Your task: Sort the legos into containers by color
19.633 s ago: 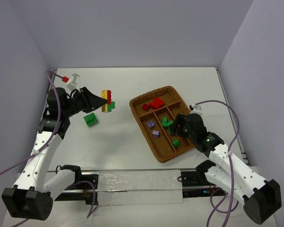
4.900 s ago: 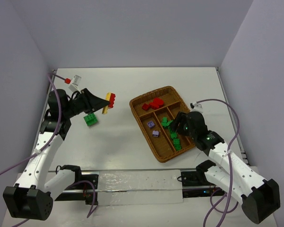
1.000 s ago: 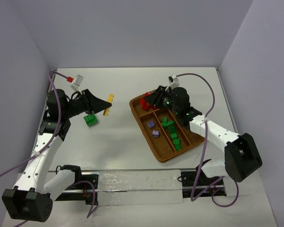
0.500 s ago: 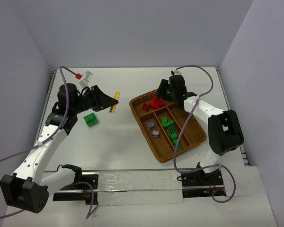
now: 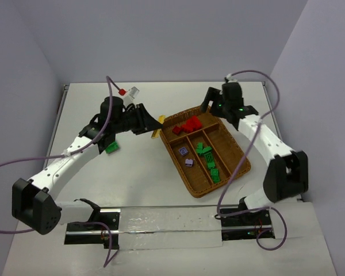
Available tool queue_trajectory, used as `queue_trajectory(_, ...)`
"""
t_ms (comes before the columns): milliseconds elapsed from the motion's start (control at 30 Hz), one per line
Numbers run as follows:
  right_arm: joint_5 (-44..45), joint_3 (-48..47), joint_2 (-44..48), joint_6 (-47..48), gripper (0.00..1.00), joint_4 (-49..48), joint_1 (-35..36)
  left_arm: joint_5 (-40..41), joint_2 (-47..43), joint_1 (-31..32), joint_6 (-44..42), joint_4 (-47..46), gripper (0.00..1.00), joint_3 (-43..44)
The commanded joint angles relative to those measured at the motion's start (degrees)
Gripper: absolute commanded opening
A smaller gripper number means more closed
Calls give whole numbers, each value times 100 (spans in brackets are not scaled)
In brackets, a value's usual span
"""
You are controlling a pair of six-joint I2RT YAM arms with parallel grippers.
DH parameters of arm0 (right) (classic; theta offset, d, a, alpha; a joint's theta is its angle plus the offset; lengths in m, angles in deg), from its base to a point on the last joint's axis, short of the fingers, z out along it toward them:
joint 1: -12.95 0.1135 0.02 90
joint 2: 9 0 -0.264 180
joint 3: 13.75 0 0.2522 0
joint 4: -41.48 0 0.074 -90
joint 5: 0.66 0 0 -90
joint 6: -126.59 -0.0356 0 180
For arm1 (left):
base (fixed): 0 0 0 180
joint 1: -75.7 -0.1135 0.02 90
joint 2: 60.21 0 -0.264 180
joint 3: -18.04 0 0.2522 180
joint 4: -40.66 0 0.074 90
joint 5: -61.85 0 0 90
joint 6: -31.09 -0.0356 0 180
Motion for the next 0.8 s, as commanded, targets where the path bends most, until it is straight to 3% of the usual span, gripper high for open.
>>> queue_trajectory(0, 183, -178, 1564, 138, 88, 429, -352, 494, 695, 464, 485, -424, 0, 591)
queue_trajectory(267, 646, 153, 2944, 108, 92, 778, -587, 1727, 2875, 1608, 1837, 369, 0, 2451)
queue_trajectory(567, 1095, 562, 3995, 60, 94, 864, -647, 1926, 4067, 2343, 2631, 97, 0, 3463)
queue_trajectory(767, 988, 730, 4328, 61, 94, 694, -647, 1968, 4925, 2557, 3347, 581, 0, 4381)
